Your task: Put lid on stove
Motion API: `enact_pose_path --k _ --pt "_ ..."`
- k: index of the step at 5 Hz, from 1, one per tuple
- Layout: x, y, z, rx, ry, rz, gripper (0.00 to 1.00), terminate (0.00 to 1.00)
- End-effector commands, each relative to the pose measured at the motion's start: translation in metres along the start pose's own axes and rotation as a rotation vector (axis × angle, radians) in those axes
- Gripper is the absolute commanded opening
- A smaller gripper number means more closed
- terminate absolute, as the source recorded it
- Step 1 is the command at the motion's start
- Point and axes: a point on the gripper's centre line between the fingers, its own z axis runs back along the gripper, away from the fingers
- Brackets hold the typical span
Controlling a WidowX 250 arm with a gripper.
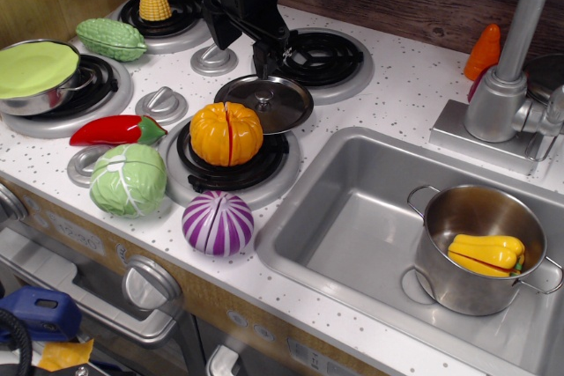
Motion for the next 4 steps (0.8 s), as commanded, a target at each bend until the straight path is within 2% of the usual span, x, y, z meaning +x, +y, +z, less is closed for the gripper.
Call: enact_pose_path --k 1,4 --pt "0.000 0.000 0.000 0.000 0.000 0.000 1.00 0.00" --pt "0.003 -0.005 -0.032 -0.037 -0.047 -0.006 1.00 0.00"
